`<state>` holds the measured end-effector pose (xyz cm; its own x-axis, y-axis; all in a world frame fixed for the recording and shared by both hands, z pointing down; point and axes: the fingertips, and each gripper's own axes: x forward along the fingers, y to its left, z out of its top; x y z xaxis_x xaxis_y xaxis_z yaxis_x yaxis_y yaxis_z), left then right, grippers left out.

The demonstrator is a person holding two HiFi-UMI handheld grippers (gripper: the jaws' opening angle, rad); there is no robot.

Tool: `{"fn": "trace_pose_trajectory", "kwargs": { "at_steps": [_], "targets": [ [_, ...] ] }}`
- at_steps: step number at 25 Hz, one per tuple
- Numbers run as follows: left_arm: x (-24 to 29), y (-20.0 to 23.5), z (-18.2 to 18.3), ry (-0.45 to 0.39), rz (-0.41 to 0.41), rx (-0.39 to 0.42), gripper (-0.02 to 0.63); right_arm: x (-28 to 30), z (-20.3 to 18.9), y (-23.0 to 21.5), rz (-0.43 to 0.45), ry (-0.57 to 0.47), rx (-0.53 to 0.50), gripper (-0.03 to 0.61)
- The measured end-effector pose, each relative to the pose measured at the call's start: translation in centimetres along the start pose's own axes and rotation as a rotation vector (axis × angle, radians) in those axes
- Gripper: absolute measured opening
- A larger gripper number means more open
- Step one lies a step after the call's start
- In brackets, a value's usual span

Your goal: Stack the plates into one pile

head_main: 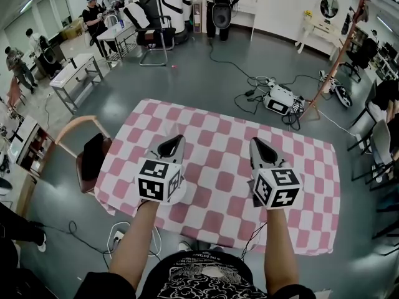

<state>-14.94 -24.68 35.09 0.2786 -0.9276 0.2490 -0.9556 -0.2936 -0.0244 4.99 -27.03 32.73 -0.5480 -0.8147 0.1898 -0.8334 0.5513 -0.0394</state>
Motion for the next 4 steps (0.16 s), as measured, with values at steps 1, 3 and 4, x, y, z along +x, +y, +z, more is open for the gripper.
{"fn": "trace_pose_trajectory", "kwargs": {
  "at_steps": [1,3,4],
  "targets": [
    [0.03,0.00,-0.01,0.001,-0.001,0.001,0.008,0.01,0.01,-0.01,-0.001,0.000,0.000,0.005],
    [0.06,0.04,-0.03,0.002,-0.002,0.001,0.008,0.06,0.02,0.00,-0.002,0.000,0.001,0.005],
    [0.07,0.07,-0.03,0.003,-0.002,0.001,0.008,0.09,0.02,0.01,-0.002,0.000,0.002,0.005]
  ]
}}
